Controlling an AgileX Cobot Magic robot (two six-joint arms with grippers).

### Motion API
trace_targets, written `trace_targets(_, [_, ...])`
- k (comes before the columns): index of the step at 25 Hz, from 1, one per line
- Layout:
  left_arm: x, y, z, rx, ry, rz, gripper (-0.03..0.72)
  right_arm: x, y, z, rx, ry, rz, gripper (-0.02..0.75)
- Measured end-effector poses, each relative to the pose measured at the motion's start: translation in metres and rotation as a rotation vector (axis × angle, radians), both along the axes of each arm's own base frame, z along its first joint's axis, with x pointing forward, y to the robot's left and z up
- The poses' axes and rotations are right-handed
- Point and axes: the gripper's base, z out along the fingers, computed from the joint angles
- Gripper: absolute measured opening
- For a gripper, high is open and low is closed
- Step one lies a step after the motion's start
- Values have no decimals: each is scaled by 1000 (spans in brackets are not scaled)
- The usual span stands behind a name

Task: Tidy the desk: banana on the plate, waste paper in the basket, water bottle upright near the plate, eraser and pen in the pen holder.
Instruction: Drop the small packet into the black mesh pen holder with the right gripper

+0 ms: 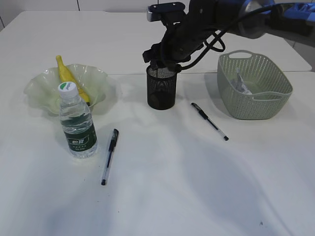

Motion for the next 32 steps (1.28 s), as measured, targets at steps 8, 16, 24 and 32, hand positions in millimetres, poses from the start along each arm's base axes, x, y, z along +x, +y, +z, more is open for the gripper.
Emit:
trace_targets(8, [0,0,0,0,-1,4,519,-5,-2,28,-45,62,28,378])
trace_targets(16, [0,1,0,1,-3,10,518,-17,-7,32,-77,188,-7,379])
trace_targets(24, [0,1,0,1,-3,10,518,-34,-18,61,-116,235,-45,379])
trace_targets(32, [1,1,0,-6,0,14,519,-52,-27,91,-134,236,-60,379])
